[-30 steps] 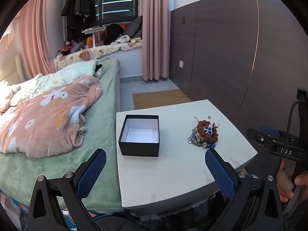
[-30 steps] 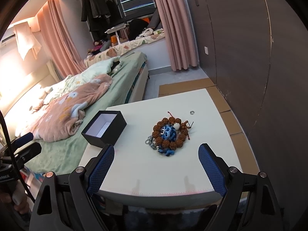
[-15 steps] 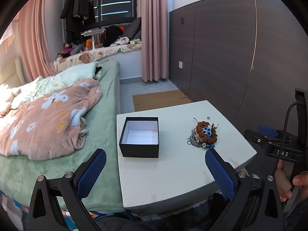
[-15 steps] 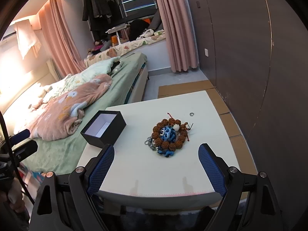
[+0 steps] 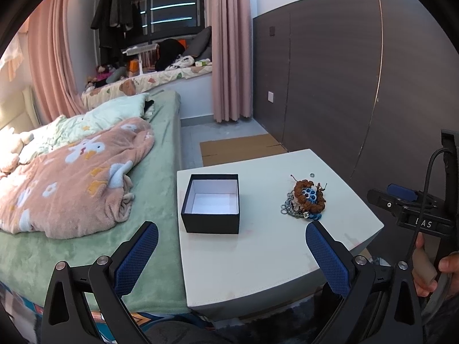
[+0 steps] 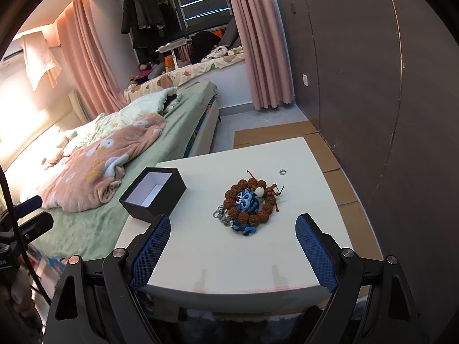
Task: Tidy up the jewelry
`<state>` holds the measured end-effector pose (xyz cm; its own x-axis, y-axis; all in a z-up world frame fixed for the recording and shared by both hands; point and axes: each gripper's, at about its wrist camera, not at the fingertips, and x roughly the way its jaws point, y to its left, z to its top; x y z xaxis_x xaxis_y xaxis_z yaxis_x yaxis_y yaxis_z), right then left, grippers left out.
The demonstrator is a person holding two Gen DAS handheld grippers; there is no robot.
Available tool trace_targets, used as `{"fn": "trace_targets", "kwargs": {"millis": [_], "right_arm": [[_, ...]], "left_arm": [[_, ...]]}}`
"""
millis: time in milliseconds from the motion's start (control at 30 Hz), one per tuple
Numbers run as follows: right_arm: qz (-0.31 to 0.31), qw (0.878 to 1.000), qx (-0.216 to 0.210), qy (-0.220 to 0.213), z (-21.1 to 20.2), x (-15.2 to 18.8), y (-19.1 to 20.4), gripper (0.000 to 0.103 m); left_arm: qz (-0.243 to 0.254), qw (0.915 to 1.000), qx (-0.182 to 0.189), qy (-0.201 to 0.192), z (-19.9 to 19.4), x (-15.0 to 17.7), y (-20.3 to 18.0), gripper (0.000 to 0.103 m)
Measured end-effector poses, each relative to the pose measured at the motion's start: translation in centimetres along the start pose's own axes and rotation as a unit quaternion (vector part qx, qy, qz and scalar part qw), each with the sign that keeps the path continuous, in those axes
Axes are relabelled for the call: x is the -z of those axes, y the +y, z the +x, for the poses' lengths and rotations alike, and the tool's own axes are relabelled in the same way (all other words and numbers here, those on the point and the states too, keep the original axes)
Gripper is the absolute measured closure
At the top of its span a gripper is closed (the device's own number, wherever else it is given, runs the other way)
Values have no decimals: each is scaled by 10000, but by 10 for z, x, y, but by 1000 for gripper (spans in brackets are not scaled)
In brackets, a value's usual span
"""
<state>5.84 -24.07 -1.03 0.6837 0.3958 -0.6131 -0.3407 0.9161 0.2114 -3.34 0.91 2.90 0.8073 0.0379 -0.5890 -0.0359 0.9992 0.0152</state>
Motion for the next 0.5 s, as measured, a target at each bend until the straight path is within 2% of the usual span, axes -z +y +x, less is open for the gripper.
{"fn": "trace_targets", "kwargs": {"millis": [300,500], "right_arm": [[-17,10000,24,-13,-2,0,-2,14],[-271,9994,177,-145,-10,1,3,14]], "left_arm": [[-13,10000,-15,-6,-1,2,1,0],[-65,10000,27,64,3,4,5,1]]}}
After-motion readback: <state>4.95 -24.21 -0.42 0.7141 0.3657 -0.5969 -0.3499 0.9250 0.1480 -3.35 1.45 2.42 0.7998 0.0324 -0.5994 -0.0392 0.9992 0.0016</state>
